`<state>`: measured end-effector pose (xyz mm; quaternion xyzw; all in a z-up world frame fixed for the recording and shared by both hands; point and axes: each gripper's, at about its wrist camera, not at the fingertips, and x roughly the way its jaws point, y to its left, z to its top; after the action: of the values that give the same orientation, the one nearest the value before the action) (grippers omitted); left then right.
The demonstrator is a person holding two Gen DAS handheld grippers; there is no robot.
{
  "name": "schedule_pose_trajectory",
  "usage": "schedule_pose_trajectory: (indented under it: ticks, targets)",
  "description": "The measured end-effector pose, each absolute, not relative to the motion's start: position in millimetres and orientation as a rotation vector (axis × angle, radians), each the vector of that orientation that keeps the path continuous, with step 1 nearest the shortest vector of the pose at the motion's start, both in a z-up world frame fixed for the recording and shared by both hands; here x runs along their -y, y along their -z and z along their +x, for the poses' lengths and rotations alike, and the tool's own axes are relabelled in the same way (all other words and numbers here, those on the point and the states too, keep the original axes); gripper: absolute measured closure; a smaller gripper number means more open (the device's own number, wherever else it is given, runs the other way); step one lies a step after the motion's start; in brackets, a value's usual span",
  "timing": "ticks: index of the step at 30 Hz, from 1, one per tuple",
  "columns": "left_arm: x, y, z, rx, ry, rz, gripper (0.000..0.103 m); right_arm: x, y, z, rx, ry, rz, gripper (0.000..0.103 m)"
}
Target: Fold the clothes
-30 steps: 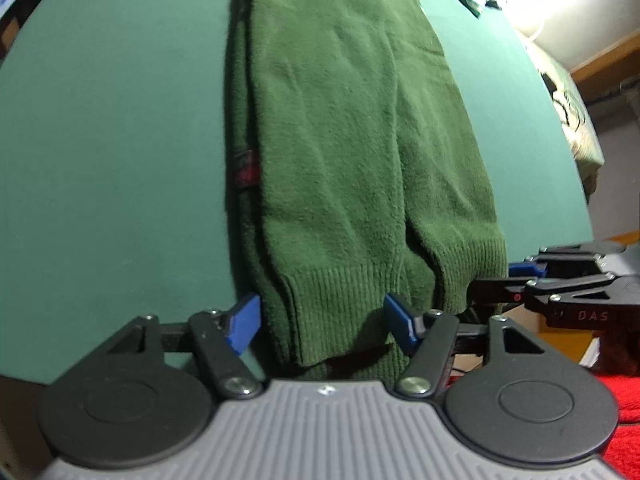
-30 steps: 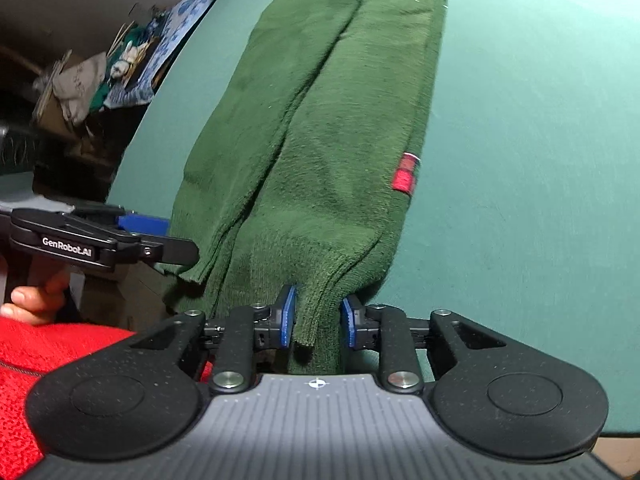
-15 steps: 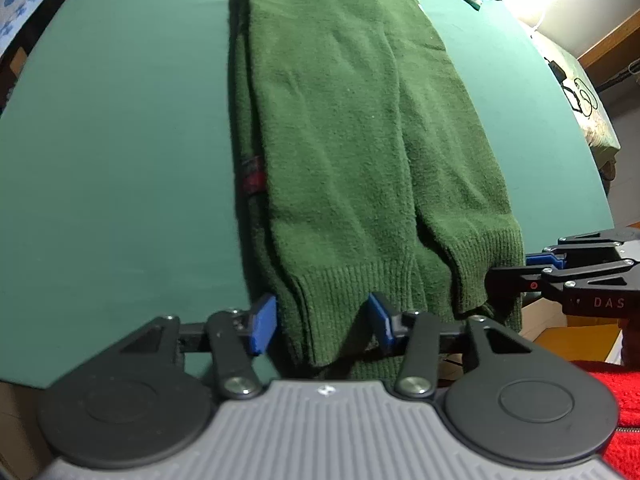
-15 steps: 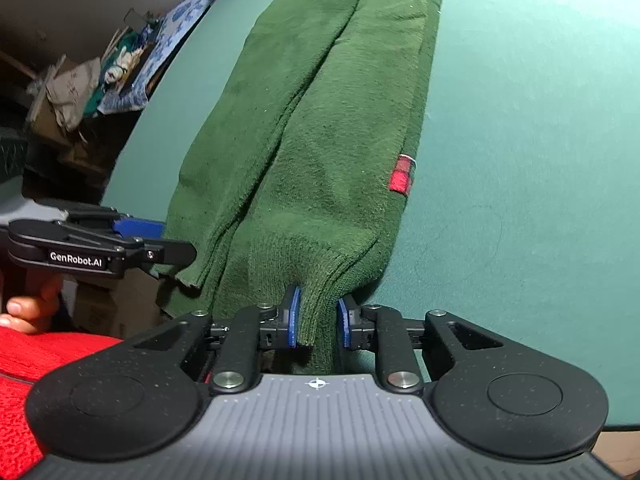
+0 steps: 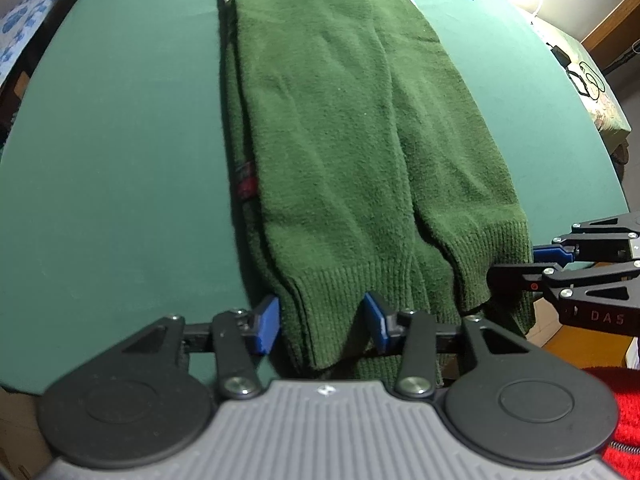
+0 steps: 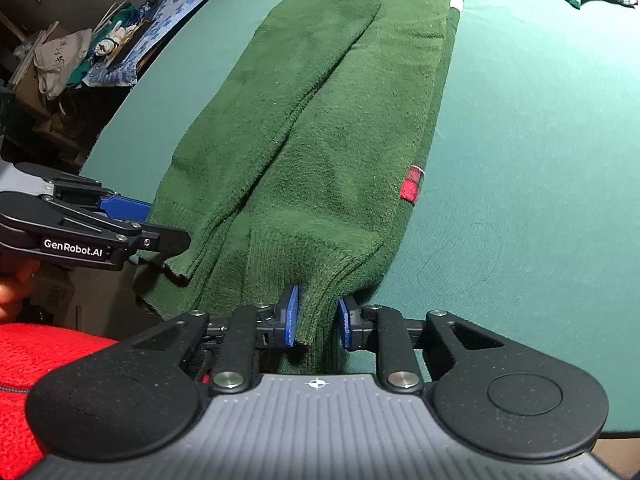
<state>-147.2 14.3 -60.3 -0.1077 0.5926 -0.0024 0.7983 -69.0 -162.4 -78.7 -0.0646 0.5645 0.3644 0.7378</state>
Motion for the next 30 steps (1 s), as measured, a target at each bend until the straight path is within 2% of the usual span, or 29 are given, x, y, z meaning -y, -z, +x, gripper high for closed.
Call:
schedule_pose_trajectory:
  ticks: [9, 12, 14, 15, 30]
  targets:
    - [-16.2, 57.0, -152.3, -1.263, 0.001, -0.196, 0.062, 158.2, 78.4, -74.6, -1.219, -0.788, -0.156, 0.082]
    - [-12.0, 55.5, -152.0, -1.258, -0.001, -0.191, 0.07, 157.9, 77.8, -75.3, -1.215, -0.787, -0.158, 0.082]
    - [-8.0, 53.8, -151.8, -1.252, -0.004, -0.177, 0.08, 157.8, 77.3, -75.7, -1.213, -0.787, -0.159, 0.082]
    - [-6.3, 53.4, -151.7, -1.251, -0.006, -0.17, 0.081, 157.7, 77.1, -76.0, -1.212, -0.787, -0.16, 0.083]
    - [-13.4, 55.9, -144.8, -1.279, -0.002, -0.196, 0.081, 157.2, 75.5, -76.7, -1.207, -0.783, -0.16, 0.086]
